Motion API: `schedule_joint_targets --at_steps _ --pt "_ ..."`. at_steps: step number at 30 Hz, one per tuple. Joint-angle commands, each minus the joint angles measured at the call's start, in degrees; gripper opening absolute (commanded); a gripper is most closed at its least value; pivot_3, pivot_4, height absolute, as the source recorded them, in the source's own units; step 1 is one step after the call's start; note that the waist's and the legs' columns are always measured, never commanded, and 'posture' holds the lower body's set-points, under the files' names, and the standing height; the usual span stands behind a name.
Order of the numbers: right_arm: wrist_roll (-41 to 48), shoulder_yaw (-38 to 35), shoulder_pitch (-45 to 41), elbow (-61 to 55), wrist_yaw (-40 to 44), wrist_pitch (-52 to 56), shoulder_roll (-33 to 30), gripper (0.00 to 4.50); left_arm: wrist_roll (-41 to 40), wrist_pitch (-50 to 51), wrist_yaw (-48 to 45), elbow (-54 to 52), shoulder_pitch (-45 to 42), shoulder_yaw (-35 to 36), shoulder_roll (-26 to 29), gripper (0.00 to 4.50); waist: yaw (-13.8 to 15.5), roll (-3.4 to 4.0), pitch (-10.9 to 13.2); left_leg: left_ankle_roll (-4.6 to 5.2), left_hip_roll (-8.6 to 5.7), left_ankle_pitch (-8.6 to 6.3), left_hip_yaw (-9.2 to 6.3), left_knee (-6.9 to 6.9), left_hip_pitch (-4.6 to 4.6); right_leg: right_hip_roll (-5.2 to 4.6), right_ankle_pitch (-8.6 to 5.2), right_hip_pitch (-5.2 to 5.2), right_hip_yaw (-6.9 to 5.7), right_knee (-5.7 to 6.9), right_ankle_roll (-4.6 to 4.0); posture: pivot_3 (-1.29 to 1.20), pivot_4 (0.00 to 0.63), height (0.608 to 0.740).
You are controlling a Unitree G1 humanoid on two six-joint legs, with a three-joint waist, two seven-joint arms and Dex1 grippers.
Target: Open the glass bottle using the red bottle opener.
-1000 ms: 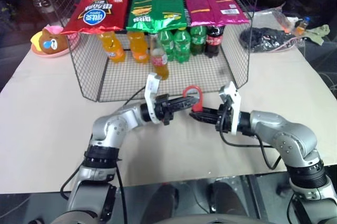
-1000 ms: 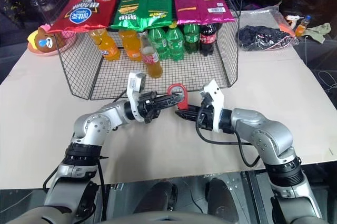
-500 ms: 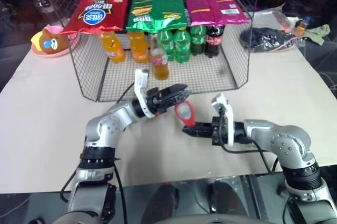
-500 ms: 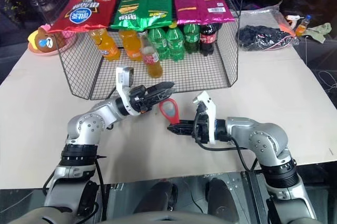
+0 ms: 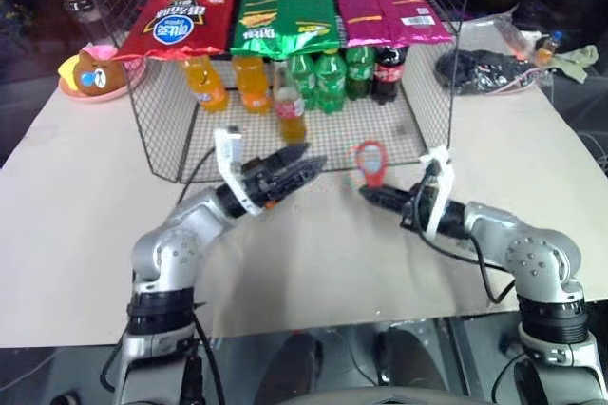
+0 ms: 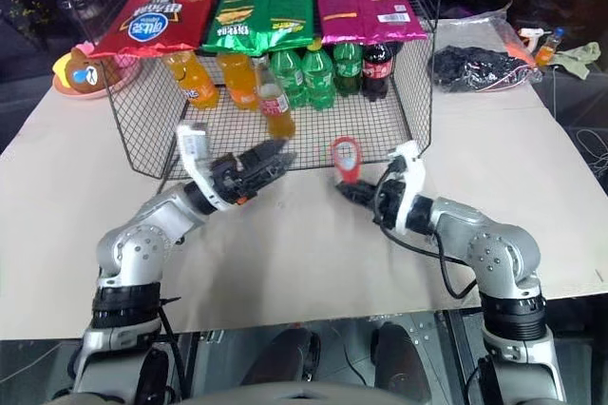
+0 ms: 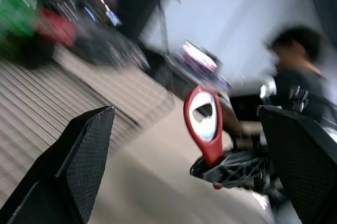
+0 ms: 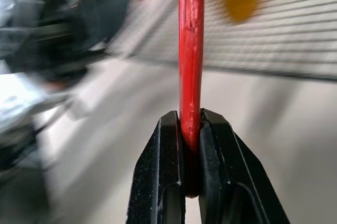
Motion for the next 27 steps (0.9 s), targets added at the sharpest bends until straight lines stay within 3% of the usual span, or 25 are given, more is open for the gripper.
schedule_joint_targets --at_steps 1,5,9,16,27 --pt "-6.35 -0.70 0.67 -3.43 -1.30 -9.65 -0.07 0.08 11.24 -14.04 5.29 0.40 -0.23 0.08 -1.35 4.48 -0.01 0.00 0.00 0.00 -0.01 0.00 0.00 0.01 -0.01 0.00 0.00 0.00 0.00 0.00 0.00 0.00 0.150 0.740" --pt "-10.64 0.85 -0.16 -2.46 -2.56 -14.76 1.42 0.08 22.35 -25.98 11.78 9.53 -4.67 -1.42 -2.79 4.48 -0.03 0.00 0.00 -0.01 -0.04 0.01 0.01 0.01 -0.03 0.04 0.00 -0.03 -0.03 0.03 0.00 0.00 0.150 0.740" --pt "-13.91 3.66 -0.02 -2.29 -3.21 -17.74 3.39 0.08 32.37 -35.31 19.59 25.94 -14.29 -3.51 -3.72 4.48 0.03 0.00 0.00 -0.03 -0.13 0.02 -0.11 0.17 -0.18 0.08 0.01 -0.06 -0.16 0.06 0.01 0.00 0.150 0.740" --pt "-16.47 6.04 1.79 -4.58 -3.53 -19.27 4.10 0.08 36.64 -45.36 20.18 41.19 -21.92 -5.25 -4.39 4.48 -0.27 0.00 0.00 -0.02 -0.18 0.02 -0.23 0.25 -0.38 -0.01 0.01 -0.19 -0.26 0.02 0.01 0.00 0.150 0.740" --pt "-18.74 6.60 3.74 -6.06 -4.60 -20.37 4.69 0.08 37.24 -50.30 18.53 58.60 -30.68 -5.44 -5.58 4.48 -0.33 0.00 0.00 -0.02 -0.25 0.02 -0.32 0.34 -0.40 0.03 0.01 -0.18 -0.35 0.10 0.02 0.00 0.150 0.740"
